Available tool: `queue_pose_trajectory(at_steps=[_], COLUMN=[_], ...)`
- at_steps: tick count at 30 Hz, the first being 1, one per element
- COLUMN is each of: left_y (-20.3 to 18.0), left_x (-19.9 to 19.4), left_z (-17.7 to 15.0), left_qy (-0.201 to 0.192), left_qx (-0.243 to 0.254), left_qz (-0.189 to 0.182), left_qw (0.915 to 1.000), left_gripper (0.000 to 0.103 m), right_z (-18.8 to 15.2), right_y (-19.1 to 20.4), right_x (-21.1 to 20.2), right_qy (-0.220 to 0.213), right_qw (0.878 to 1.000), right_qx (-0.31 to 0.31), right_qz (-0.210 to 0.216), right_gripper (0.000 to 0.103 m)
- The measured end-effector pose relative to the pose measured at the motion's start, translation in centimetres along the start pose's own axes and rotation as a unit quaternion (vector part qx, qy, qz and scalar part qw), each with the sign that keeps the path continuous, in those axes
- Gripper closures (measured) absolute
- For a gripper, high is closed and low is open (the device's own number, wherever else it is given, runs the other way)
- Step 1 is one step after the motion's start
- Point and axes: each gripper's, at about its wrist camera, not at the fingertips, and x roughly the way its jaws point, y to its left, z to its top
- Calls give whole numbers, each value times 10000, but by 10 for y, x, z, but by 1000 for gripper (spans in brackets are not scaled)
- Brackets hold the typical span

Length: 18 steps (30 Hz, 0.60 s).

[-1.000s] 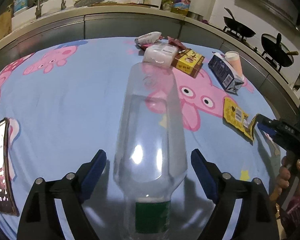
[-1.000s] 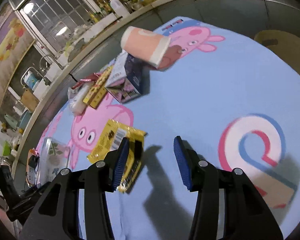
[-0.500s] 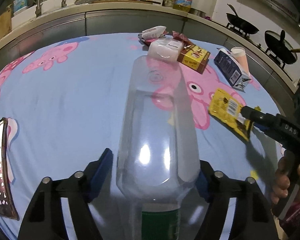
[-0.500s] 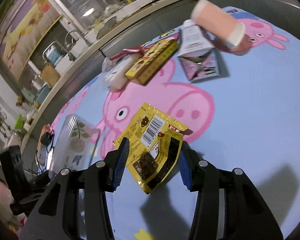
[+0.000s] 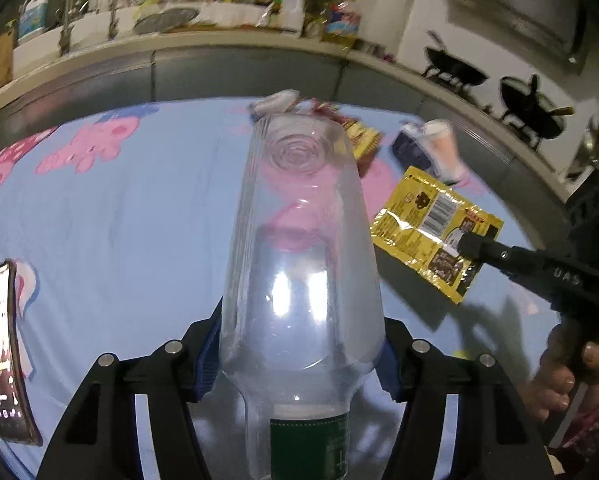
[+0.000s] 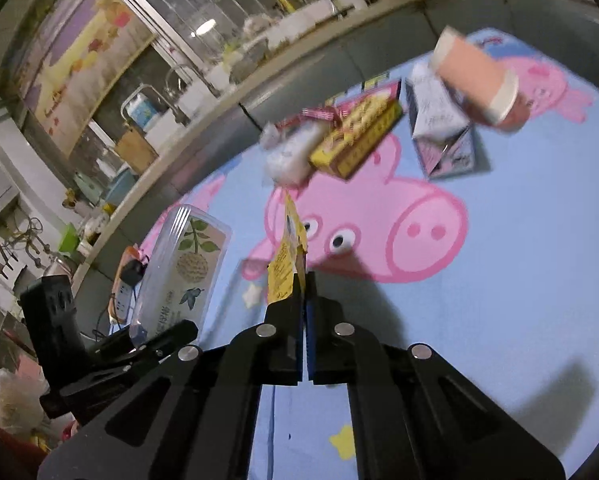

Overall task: Collect trash
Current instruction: 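Carry the bottle in the left tool while the right tool carries the yellow bag to the bin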

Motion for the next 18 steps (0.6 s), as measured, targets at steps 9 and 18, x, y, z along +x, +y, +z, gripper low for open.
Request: queue_pose_trajectory(at_steps=[9,18], left_y=[-74,-198], left_x=[10,54], left_z=[23,58], left_qy=[99,473], left_qx=[791,1896], left_qz=[-839,-1697], left_qw=[9933,9659], left_gripper=[40,40], right_z=[-6,-9], right_y=[-40,-139], right_x=[-84,-159], right_qy=[-804,-1648], right_qw=[9943,9731], right_qx=[83,926], right_qz=[-698,-1321], right_gripper=[102,102])
